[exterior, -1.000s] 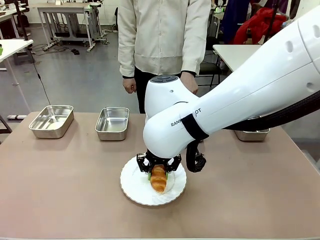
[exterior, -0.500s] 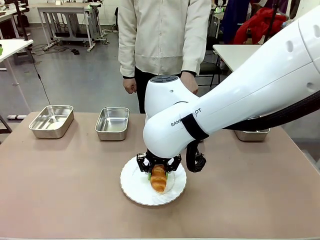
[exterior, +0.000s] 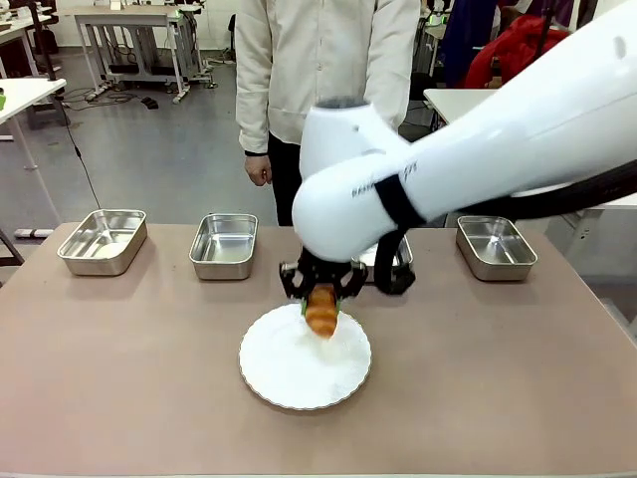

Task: Place the bread in the container.
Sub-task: Place the Butter Roll into the Airtight Container indicated by the human.

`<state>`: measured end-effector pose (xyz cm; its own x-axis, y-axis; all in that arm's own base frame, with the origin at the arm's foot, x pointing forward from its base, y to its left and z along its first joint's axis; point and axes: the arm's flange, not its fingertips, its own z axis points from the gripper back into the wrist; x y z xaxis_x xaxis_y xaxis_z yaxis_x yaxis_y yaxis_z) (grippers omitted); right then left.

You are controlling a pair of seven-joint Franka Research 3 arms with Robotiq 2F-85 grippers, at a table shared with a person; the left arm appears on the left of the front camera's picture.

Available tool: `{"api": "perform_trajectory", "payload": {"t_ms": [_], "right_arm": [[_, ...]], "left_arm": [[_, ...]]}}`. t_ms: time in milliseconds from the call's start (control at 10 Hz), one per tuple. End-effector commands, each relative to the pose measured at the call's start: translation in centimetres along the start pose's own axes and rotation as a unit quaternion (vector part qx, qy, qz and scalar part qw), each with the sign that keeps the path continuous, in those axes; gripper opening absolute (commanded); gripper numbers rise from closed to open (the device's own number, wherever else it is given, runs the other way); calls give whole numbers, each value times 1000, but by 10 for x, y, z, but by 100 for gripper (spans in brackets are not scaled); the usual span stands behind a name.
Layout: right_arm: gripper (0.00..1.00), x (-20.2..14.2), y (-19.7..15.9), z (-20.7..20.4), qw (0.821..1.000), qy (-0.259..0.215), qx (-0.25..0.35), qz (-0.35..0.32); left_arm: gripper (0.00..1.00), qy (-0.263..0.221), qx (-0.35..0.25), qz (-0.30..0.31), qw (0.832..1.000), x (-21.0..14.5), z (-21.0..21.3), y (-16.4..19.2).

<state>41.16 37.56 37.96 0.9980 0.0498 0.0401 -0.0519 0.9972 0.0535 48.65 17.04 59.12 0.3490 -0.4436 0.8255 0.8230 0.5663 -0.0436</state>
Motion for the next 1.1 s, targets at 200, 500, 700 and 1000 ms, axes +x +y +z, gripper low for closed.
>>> {"api": "perform_trajectory", "payload": {"t_ms": [200,500,700,1000], "right_arm": [[54,28,-24,86,999,-30,8,21],[54,73,-56,104,999,-37,-5,19],[54,110,-83,91,999,-23,-10,38],[54,148,-110,66,999,-11,-12,46]], "left_arm": [[100,-4,-1,-2,1000,2,0,-2],[100,-4,-1,-2,1000,2,0,-2],[100,-4,-1,-2,1000,2,0,-2],[100,-4,-1,-2,1000,2,0,-2]]}}
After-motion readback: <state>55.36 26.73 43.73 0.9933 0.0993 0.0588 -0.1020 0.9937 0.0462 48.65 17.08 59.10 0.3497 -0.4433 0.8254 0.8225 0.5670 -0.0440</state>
